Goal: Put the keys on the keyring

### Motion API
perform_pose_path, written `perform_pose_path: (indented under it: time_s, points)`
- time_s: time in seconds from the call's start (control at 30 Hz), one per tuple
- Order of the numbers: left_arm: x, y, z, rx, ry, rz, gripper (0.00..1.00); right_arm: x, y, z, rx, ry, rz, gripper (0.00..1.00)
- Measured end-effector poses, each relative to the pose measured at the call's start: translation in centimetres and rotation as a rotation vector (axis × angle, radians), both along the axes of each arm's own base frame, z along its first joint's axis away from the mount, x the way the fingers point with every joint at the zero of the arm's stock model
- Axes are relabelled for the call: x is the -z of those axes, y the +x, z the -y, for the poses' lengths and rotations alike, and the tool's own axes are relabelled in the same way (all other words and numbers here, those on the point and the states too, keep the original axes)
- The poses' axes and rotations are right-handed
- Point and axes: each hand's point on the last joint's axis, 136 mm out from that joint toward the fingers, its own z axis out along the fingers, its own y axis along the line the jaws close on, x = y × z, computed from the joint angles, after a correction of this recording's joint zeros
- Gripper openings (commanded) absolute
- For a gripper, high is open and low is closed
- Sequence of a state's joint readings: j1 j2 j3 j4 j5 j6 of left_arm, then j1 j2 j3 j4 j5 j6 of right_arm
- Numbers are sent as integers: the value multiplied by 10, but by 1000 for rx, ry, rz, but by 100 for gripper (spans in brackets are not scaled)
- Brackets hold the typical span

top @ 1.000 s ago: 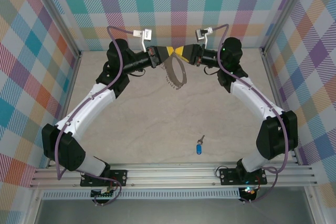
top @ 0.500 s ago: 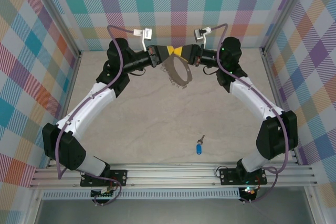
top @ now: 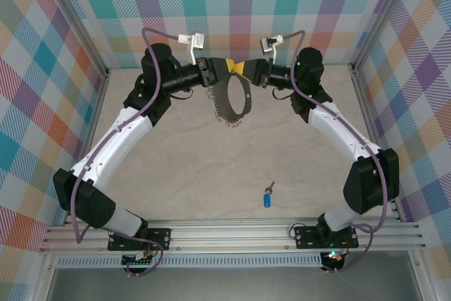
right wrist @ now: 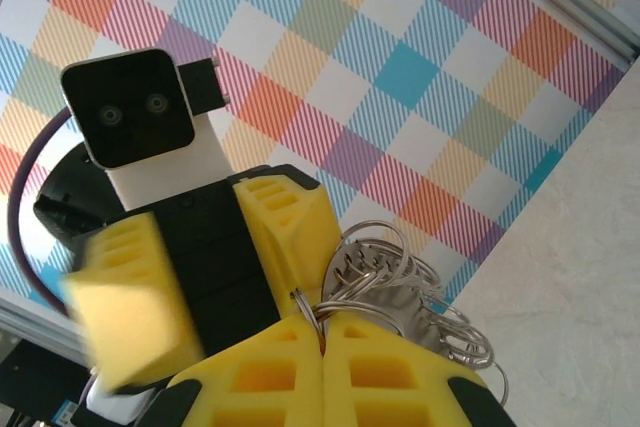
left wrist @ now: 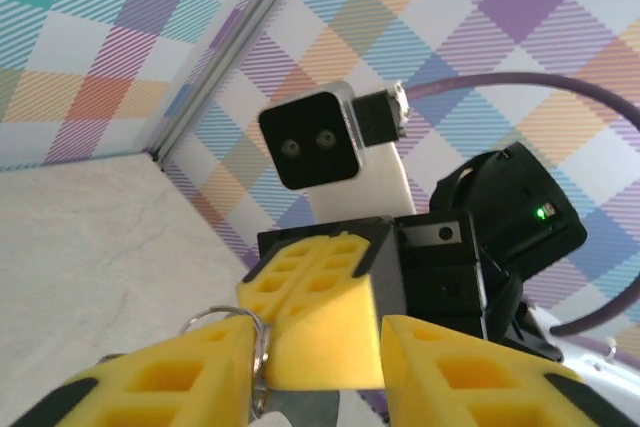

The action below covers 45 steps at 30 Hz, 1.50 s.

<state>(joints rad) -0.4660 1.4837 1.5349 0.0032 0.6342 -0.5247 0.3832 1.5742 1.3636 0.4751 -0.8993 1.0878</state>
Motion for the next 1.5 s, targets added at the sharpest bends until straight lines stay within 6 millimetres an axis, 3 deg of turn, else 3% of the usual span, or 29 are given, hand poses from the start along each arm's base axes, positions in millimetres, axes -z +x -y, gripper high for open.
perform_pose_path:
  time_s: [0.13,0.43,0.8,1.07,1.23,1.33,1.5]
  points:
    - [-1,-2,-4,-10,5,-6,53,4,1,0,1,-10,-17,0]
    - [10,-5,-8,-10,-6,-67,42,4,-1,-2,-6,-11,-16,0]
    - [14,-4,-7,-4,-38,-98,40,5,0,-2,-2,-13,-23,0]
    - [16,0,-3,2,-54,-118,25,4,1,0,2,-12,-21,0]
    - [21,4,0,6,-55,-132,26,7,4,2,12,-18,-36,0]
    - [22,4,1,6,-53,-133,32,9,5,2,19,-24,-49,0]
    - [28,4,2,-8,-28,-131,27,14,7,2,30,-44,-74,0]
